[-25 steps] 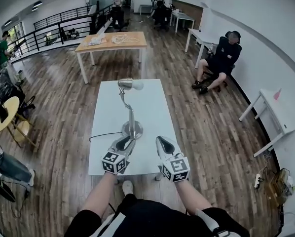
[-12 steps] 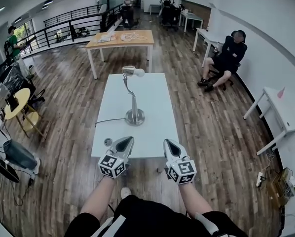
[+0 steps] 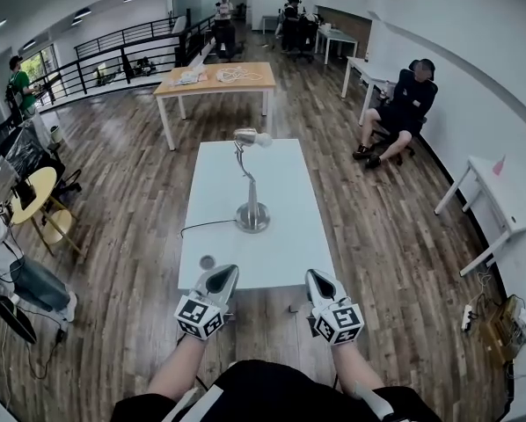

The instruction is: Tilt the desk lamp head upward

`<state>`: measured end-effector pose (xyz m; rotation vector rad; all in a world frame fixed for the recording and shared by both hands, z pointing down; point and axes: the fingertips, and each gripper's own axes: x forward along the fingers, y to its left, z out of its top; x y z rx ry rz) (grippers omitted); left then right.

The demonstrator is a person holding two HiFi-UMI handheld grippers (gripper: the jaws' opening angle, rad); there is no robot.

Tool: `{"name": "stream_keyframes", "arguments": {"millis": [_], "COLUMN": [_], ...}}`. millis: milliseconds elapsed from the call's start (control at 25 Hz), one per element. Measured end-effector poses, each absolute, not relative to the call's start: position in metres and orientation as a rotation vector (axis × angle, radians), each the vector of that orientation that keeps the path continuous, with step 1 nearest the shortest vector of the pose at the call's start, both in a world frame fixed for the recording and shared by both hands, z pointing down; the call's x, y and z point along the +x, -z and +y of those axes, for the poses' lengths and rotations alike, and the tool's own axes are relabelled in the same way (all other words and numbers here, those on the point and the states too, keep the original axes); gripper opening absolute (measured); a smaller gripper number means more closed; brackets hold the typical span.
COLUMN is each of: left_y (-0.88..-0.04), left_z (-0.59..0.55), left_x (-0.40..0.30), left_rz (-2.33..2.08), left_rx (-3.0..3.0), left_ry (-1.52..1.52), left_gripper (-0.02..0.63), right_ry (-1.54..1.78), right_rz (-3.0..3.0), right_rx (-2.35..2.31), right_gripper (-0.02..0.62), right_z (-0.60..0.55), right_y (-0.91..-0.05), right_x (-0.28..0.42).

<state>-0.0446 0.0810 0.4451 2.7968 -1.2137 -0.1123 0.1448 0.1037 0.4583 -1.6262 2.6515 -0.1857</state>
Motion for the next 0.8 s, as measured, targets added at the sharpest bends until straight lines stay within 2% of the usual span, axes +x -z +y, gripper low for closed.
{"name": "stream_keyframes", "arguments": {"millis": [800], "left_y": [-0.451], "left_z": [0.081], "left_x": [-0.059], "left_rz": [-1.162], "left_rx": [2.776], "left_ry": [0.166], "left_gripper": [0.000], "right_ry": [0.176], "right_rz": [2.637], "right_rx": [-1.672], "right_gripper": [0.005], "right_z": [0.101], "right_y": [-0.452], "right_x": [0.125]}}
